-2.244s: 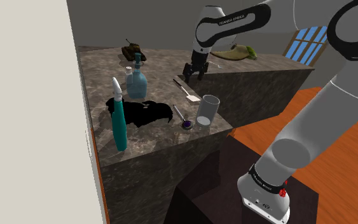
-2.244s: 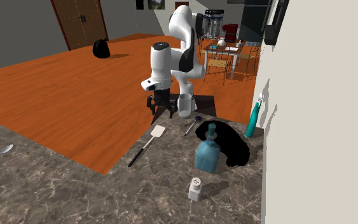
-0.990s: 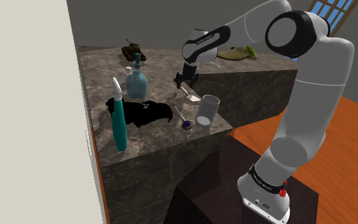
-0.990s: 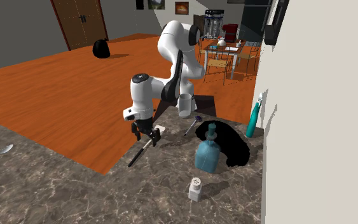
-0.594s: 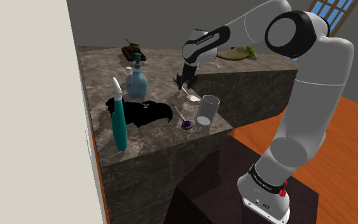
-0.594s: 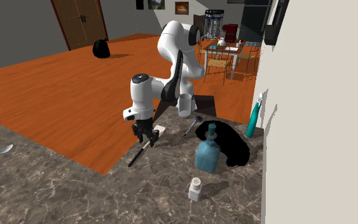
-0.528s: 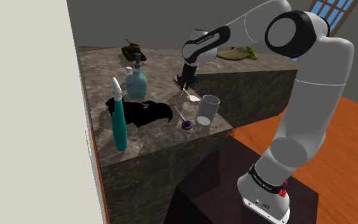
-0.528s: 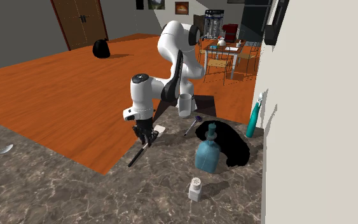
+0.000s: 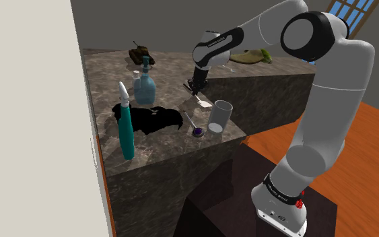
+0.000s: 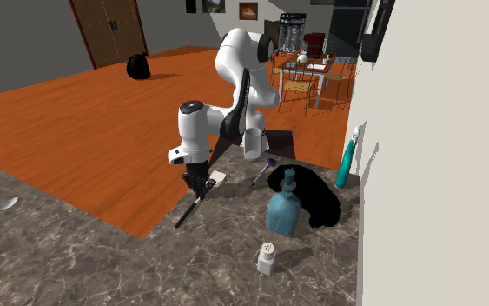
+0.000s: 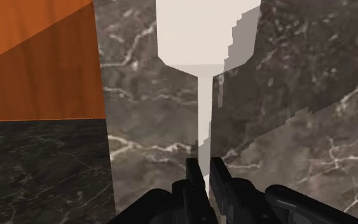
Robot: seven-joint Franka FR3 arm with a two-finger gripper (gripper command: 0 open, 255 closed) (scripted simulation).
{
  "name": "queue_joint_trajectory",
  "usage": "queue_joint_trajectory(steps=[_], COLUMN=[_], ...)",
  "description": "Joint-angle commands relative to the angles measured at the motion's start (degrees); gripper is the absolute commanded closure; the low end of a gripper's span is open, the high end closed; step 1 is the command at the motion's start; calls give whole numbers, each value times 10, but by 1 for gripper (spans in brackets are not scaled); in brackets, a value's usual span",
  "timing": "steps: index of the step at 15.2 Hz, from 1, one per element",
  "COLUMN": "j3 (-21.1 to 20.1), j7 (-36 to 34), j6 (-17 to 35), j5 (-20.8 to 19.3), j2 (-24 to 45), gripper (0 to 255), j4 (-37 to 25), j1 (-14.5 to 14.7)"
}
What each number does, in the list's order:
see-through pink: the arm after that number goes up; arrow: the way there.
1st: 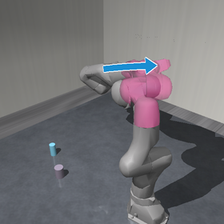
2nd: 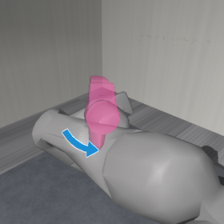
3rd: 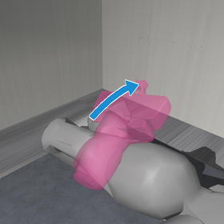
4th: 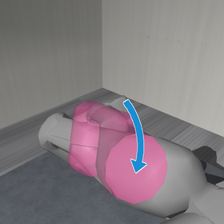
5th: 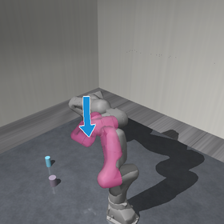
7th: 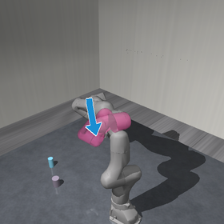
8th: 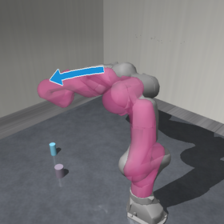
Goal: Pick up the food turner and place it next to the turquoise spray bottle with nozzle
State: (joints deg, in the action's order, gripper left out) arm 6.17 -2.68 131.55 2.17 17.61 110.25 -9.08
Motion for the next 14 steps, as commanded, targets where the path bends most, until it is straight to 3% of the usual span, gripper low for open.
queue_joint_trajectory(steps=[1, 14], j3=[0, 2], j7=[0, -5], j6=[-7, -95], j5=[-1, -7], j2=[-4, -47], gripper=[255, 255], j4=[-2, -48], j1=[0, 2])
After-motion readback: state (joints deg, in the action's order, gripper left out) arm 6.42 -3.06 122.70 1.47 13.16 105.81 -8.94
